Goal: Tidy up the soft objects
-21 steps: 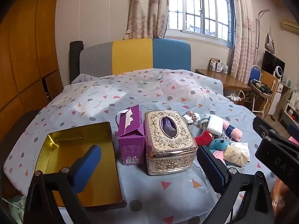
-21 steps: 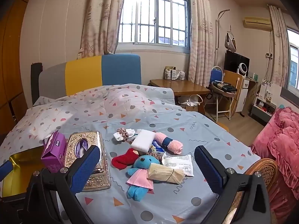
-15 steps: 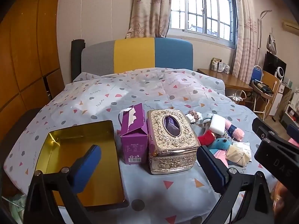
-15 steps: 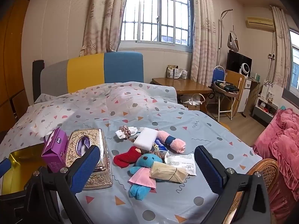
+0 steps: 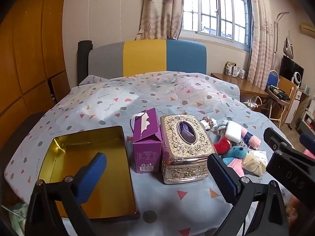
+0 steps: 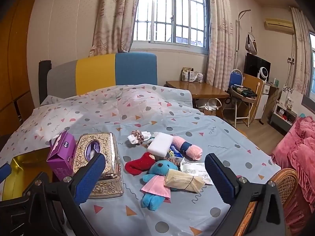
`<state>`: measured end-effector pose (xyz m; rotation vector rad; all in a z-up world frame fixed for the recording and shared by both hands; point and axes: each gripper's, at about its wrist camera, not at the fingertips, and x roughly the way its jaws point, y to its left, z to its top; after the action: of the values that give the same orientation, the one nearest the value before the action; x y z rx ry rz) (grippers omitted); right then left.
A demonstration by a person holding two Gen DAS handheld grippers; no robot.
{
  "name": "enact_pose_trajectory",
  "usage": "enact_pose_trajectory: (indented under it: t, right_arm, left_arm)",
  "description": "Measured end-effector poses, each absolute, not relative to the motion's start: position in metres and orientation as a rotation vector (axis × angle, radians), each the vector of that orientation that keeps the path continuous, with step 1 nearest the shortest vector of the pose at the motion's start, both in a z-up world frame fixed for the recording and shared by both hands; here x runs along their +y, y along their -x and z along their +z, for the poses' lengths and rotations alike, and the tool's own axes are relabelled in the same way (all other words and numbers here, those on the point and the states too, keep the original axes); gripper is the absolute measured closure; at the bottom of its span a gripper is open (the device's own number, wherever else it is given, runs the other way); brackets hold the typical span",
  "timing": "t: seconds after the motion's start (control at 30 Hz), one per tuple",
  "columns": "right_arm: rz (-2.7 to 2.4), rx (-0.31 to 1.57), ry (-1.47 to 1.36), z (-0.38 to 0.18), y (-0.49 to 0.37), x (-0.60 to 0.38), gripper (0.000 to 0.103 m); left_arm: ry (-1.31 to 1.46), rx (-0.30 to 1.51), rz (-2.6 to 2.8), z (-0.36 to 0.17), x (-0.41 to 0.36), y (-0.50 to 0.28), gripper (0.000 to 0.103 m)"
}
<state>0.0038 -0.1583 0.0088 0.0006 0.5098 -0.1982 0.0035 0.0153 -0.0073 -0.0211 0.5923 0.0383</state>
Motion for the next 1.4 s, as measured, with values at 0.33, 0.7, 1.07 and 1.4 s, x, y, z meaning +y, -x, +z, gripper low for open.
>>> enact_pose_trajectory:
  t: [0.33,0.7,1.07,1.4]
  right_arm:
    - [-0.182,0.511,0.003,0.0063,-0.0046,-0.156,0.0]
    - [-0.185,0.52,-0.002,0.0052,-0.0062,-0.1559,0.0]
    - [-0.186,0.521,-0.001,0.0034,-0.0065,-0.1565,0.0]
    - [-0.186,0.522,-0.003,0.0027,-0.0062,-0.1572,0.0]
  left_arm:
    - [0.028,0.594,0.04,-0.0104,0.0189,-0.0034,0.0]
    - [0.031,0.598,0.041,-0.0155,0.0217,-0.0017,0.0]
    - [0.032,0.607,0.039,-0.0164,0.0204,-0.0011,0.0]
    - [0.034,0.611,0.037,-0.0161,0.0211,-0.0014,0.0]
